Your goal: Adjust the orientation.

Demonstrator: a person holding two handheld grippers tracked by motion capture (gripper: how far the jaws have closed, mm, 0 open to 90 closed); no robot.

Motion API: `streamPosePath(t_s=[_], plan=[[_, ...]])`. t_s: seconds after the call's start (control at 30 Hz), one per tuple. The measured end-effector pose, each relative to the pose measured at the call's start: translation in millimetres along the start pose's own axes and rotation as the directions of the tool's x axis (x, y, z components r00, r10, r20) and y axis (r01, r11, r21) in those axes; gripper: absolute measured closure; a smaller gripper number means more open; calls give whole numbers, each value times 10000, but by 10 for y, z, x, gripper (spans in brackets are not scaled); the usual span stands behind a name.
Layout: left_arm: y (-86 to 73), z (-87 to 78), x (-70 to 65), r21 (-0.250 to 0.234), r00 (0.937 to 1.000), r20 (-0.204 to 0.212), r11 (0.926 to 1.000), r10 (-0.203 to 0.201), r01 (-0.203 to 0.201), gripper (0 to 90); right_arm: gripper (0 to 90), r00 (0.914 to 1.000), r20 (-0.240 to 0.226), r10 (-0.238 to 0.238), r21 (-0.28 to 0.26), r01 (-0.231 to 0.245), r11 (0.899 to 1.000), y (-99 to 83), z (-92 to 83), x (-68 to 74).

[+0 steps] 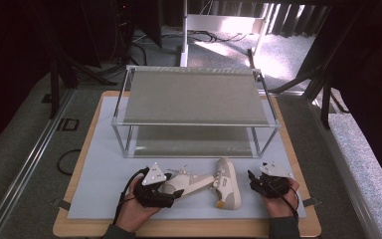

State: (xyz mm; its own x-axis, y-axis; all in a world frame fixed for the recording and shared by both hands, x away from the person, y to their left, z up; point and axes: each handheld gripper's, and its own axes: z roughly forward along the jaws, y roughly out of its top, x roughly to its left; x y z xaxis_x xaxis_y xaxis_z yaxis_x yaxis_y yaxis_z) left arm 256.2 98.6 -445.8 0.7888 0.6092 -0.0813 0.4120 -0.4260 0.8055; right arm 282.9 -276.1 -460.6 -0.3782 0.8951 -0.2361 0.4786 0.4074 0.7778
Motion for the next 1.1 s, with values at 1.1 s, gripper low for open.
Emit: streamPosePath(t_s=[1.1], plan=[[3, -84, -156, -286, 9956, 592, 9971, 727, -711, 467, 386, 9995, -207, -237, -125, 234, 9996, 17, -25, 61]])
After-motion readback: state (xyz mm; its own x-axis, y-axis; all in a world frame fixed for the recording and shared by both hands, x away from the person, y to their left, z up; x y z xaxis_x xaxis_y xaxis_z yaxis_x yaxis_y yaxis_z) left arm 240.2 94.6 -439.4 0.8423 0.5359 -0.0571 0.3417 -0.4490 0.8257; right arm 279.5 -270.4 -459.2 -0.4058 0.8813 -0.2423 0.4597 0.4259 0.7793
